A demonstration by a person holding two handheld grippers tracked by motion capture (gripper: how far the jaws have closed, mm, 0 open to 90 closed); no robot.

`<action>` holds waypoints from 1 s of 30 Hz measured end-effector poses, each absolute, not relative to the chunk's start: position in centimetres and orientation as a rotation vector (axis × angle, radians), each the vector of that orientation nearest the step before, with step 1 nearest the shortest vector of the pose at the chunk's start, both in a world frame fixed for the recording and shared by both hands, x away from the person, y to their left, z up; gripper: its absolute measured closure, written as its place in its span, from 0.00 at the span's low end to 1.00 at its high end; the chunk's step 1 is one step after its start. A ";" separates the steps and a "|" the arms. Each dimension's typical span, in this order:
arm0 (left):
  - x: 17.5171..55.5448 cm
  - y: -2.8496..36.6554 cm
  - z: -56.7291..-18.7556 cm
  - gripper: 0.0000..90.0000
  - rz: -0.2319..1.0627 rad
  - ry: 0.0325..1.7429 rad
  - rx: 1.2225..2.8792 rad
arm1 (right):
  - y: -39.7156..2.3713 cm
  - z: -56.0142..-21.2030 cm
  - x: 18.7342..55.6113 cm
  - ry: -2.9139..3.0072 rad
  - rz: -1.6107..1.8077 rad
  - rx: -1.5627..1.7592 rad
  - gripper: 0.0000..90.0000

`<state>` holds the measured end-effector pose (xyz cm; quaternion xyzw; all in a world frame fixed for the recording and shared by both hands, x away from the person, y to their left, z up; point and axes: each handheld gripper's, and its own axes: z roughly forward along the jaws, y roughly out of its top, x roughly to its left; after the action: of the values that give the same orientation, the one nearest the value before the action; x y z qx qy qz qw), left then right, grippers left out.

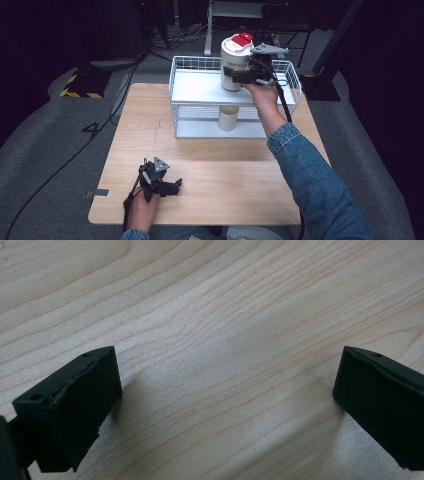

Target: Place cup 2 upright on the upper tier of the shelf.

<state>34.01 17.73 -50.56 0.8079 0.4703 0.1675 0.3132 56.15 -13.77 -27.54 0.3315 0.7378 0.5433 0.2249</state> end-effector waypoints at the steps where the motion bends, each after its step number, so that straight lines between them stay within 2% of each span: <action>1: 34.0 17.7 -50.5 0.00 0.440 1.240 2.131 | -13.7 -27.7 56.2 2.038 1.498 0.917 0.11; 30: 34.0 17.7 -50.5 0.00 0.438 1.241 2.130 | -13.8 -28.5 56.2 2.049 1.490 0.912 0.11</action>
<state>34.00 17.73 -50.55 0.8079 0.4707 0.1662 0.3132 56.16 -13.81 -28.52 0.3303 0.7418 0.5396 0.2226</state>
